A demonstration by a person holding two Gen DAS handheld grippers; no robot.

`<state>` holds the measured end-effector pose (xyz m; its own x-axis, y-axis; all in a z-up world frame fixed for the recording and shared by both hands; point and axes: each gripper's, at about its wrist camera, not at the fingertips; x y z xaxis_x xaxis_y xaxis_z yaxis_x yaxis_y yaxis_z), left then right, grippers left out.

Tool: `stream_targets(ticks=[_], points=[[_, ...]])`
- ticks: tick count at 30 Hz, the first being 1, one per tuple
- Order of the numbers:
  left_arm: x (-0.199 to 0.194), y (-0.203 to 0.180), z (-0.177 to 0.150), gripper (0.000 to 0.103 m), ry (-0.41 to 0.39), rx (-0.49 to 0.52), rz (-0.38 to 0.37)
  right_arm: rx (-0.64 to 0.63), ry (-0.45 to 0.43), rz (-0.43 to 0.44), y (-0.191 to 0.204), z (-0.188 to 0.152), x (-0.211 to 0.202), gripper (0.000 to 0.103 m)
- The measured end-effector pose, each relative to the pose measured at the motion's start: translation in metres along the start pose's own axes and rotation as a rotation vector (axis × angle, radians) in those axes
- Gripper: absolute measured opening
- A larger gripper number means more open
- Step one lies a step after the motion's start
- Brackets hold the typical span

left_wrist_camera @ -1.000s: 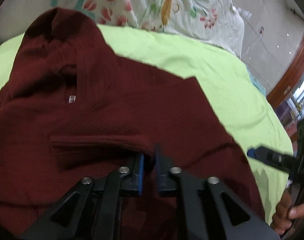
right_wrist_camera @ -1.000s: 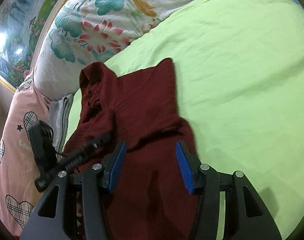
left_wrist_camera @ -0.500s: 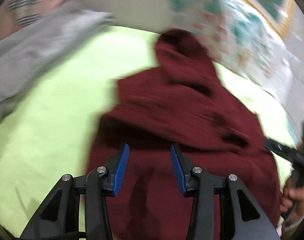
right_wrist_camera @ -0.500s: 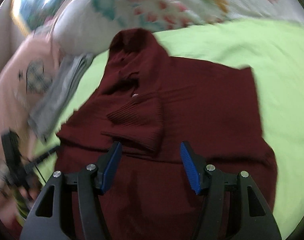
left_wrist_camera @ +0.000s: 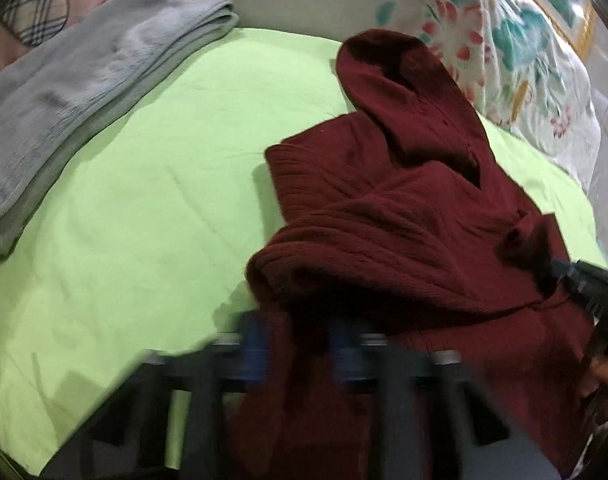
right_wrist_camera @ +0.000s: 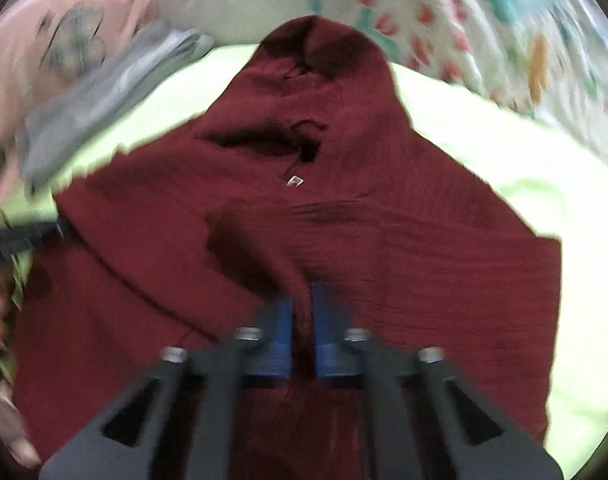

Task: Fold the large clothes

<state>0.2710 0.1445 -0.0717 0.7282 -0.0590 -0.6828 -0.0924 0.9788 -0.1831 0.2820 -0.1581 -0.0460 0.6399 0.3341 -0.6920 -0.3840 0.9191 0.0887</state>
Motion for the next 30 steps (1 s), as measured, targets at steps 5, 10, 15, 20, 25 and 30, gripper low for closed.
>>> stream_targets(ticks=[5,10,15,20,25,30], points=[[-0.023,-0.002,-0.002,0.004,-0.059,0.003,0.032,0.437,-0.144,-0.026,-0.092,-0.009,-0.048,0.005],[-0.019,0.002,-0.023,0.003,-0.012,-0.015,0.060,0.589,0.017,-0.092,-0.131,-0.050,-0.045,0.018],[-0.026,0.013,-0.028,0.005,-0.022,-0.072,0.031,0.514,-0.084,-0.126,-0.106,-0.039,-0.079,0.046],[-0.025,0.017,-0.032,0.006,-0.038,-0.094,0.001,0.322,-0.074,0.167,-0.024,0.023,-0.048,0.055],[-0.023,0.019,-0.034,0.006,-0.047,-0.111,-0.012,0.066,0.039,0.377,0.091,0.086,0.035,0.055],[-0.022,0.023,-0.035,0.006,-0.052,-0.130,-0.026,-0.099,0.192,0.424,0.176,0.110,0.118,0.055]])
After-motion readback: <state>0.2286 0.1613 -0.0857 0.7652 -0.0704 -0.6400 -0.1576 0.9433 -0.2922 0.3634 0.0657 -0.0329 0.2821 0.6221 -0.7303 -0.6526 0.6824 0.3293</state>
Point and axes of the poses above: each gripper's, at about its wrist camera, not at the fingertips, and x roughly the way its jaws point, y to its left, z to its top, and after that the axes turned 9 degrees about -y, right-handed
